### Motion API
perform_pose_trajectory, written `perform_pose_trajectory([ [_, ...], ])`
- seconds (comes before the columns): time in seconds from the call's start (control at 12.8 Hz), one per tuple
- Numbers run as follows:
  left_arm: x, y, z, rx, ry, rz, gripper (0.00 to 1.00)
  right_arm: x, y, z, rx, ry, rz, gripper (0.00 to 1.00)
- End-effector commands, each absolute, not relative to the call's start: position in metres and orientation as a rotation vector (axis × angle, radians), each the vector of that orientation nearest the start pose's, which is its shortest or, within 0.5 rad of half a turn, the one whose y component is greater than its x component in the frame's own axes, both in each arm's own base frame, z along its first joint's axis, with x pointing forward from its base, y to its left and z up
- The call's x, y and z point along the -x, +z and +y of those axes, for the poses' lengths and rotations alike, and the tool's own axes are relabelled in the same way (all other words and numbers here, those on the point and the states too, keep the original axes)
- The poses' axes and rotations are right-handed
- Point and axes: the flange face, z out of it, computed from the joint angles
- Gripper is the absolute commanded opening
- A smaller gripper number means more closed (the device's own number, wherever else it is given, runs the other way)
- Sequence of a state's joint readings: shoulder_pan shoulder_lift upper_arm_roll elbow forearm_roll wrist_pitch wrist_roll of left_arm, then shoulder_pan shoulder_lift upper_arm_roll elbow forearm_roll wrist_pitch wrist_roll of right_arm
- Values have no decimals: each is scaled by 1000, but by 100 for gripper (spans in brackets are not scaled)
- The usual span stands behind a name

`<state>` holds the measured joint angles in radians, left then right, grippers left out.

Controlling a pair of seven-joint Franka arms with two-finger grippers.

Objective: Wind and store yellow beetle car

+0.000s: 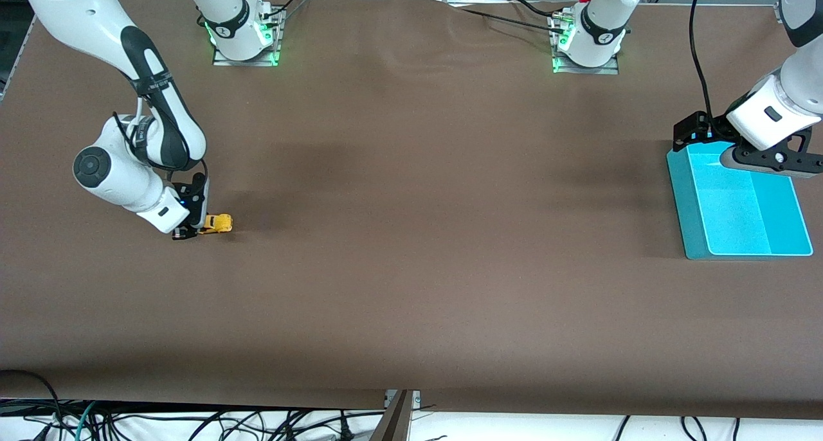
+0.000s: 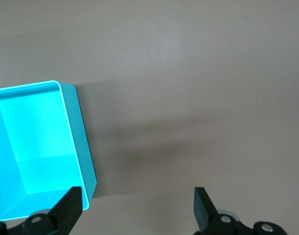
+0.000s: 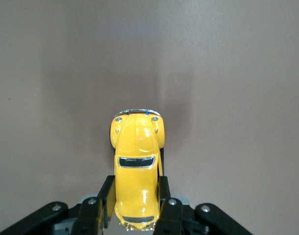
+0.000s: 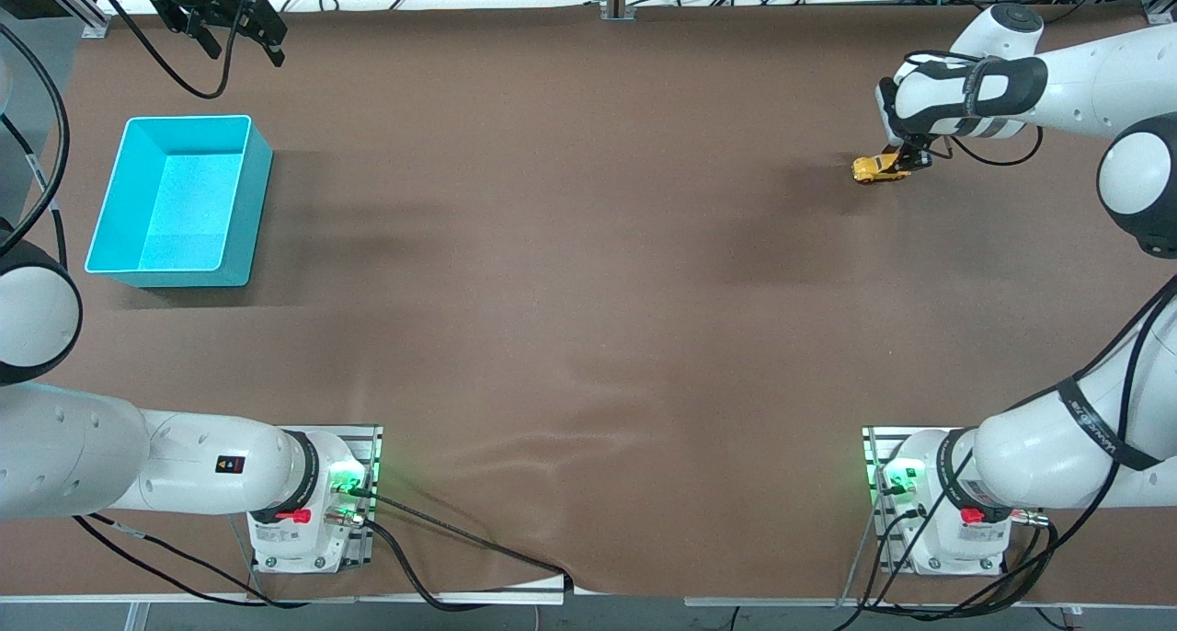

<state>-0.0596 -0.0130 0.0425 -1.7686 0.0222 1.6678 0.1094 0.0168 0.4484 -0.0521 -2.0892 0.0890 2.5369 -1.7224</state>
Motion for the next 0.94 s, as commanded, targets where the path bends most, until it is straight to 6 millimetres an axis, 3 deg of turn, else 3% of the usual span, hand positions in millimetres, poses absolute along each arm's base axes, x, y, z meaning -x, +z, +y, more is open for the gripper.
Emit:
perform_pose_trajectory([
  [0.0,-546,549,-3,3106,132,236,100,-571,181,-37,-2212,13,2292,21],
  [0.86,-546,548,-3,3106,134,236,100,-568,179,-97,-2171,34,2309,22],
])
